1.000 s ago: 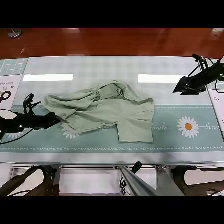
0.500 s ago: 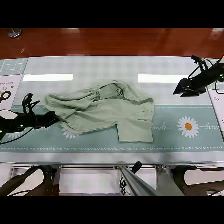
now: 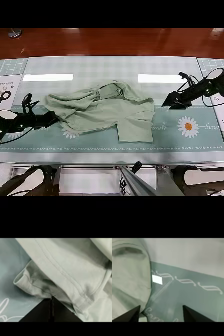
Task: Fold the shirts.
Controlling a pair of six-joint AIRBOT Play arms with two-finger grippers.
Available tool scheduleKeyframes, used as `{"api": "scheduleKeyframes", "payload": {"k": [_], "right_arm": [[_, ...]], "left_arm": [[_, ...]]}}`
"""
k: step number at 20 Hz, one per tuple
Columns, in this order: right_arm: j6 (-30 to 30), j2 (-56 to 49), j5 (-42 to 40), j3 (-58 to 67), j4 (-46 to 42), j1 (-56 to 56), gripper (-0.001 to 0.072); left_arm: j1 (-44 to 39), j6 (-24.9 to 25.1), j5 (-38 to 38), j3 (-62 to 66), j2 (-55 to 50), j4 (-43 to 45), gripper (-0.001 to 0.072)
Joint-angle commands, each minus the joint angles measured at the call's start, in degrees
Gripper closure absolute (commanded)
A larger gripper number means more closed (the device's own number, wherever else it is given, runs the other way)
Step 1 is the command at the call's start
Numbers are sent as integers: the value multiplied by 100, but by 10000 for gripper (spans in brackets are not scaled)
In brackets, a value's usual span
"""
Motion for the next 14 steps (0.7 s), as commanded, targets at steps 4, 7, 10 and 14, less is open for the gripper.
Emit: {"api": "scheduleKeyframes", "payload": {"k": [4,7,10,14], "right_arm": [[-197,2,-820,-249,225,868,171],[-155,2,-848,-249,105,1150,171],[81,2,-798,-249,-190,1187,171],[186,-26,-826,-269,-223,1272,174]], "left_arm": [[-2,11,-44,4,9,-227,691],[-2,13,-42,4,9,-295,691],[-2,15,-44,4,9,-293,691],[-2,15,-24,4,9,-304,691]]}}
